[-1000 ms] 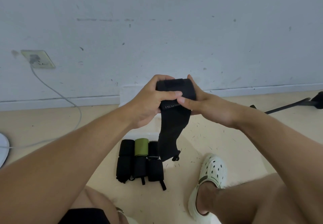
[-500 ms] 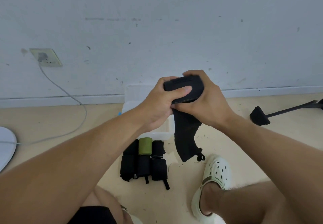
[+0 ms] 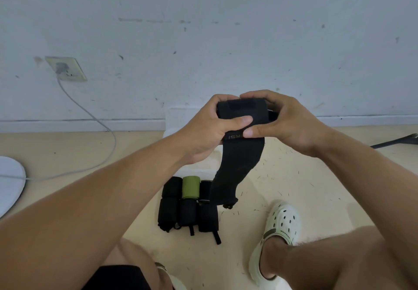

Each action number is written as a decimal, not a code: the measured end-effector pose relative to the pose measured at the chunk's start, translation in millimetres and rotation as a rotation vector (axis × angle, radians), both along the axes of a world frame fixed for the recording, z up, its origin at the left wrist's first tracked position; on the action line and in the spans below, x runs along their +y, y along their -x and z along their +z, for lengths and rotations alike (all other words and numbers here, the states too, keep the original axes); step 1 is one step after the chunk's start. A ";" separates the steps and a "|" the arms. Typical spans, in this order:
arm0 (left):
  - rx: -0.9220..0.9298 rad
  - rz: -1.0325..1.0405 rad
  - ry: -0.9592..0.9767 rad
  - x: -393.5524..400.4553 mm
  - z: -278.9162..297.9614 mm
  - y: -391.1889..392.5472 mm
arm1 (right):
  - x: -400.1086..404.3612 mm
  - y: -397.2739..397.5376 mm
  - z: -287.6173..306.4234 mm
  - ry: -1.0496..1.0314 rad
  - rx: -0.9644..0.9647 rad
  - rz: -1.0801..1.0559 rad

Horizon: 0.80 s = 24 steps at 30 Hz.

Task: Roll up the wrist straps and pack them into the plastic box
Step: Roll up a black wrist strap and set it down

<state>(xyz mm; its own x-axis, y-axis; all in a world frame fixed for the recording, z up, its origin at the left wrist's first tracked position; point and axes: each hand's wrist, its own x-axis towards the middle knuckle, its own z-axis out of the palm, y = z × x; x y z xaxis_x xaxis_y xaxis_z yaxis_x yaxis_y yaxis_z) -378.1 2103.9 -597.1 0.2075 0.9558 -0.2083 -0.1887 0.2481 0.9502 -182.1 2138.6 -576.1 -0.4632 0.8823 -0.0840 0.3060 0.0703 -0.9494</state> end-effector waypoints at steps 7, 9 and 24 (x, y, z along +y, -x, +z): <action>0.007 0.069 -0.032 0.0 1.5 3.4 | 3.2 9.3 -0.2 -0.147 0.018 -0.056; -0.001 0.034 0.017 -1.0 0.7 0.6 | 0.4 9.9 -1.0 -0.170 0.028 -0.077; -0.017 0.073 0.039 2.1 -2.6 6.7 | -1.9 3.8 -7.8 0.279 0.084 0.008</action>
<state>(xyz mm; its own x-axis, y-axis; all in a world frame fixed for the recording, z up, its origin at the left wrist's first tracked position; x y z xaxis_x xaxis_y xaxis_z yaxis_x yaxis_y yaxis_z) -384.8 2106.1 -599.7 0.1418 0.9596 -0.2430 -0.2233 0.2702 0.9366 -185.9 2136.7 -583.9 -0.4853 0.8269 -0.2842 0.2255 -0.1956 -0.9544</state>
